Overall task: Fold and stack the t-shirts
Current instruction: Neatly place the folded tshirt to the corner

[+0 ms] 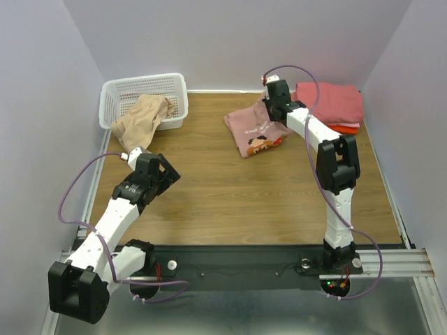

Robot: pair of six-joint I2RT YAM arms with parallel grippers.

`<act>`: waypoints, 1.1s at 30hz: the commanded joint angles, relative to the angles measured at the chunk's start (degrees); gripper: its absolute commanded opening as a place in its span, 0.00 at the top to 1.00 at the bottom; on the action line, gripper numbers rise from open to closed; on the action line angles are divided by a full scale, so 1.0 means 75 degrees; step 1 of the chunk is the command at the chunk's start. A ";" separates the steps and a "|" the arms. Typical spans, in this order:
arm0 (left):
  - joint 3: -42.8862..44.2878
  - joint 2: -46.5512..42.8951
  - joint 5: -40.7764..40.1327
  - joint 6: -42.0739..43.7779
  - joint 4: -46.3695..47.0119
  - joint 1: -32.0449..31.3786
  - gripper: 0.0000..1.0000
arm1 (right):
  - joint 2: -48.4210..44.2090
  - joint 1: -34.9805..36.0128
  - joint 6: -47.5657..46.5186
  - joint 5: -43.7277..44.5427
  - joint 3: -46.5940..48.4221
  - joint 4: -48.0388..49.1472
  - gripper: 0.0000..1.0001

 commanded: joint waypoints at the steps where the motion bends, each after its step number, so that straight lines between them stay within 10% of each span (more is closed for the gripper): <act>1: 0.0490 0.0126 -0.0424 0.0042 -0.0103 -0.0028 0.02 | -0.0465 -0.0452 -0.0595 0.0595 0.0590 0.0224 1.00; 33: 0.0573 0.0923 -0.0483 0.0265 0.0143 -0.0028 0.02 | -0.0429 -0.1906 -0.1288 0.1111 0.3450 0.0224 1.00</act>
